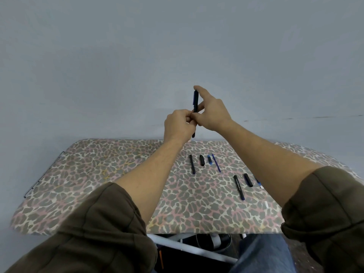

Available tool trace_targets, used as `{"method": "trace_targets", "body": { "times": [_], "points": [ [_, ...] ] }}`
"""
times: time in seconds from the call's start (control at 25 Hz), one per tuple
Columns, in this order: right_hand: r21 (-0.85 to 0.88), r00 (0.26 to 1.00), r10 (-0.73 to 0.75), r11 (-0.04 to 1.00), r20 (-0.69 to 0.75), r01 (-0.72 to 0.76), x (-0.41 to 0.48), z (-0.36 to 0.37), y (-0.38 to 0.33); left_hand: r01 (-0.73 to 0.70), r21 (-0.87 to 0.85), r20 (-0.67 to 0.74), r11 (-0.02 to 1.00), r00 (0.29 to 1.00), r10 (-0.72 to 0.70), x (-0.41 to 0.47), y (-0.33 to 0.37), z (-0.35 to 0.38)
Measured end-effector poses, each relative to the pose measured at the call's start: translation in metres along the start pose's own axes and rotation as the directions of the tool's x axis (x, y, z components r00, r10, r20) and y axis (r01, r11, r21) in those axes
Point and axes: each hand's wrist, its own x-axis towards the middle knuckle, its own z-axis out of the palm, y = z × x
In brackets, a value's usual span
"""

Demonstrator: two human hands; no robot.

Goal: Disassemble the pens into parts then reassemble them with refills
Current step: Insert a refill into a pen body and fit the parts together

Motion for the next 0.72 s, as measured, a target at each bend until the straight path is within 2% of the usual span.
{"method": "trace_targets", "body": {
  "times": [0.24, 0.6, 0.72],
  "points": [
    [0.02, 0.999, 0.004, 1.0, -0.045, -0.003, 0.012, 0.002, -0.006, -0.004, -0.012, -0.018, 1.0, 1.0, 0.004, 0.003, 0.005, -0.004],
    [-0.011, 0.998, 0.012, 1.0, -0.057, -0.012, 0.016, 0.01, -0.004, 0.02, 0.031, -0.001, 0.999, 1.0, -0.02, 0.005, 0.005, -0.004],
    [0.031, 0.999, 0.039, 0.999, -0.031, -0.038, 0.016, 0.012, -0.005, 0.029, 0.041, 0.027, 0.999, 0.999, -0.03, 0.005, 0.005, -0.013]
  ]
}}
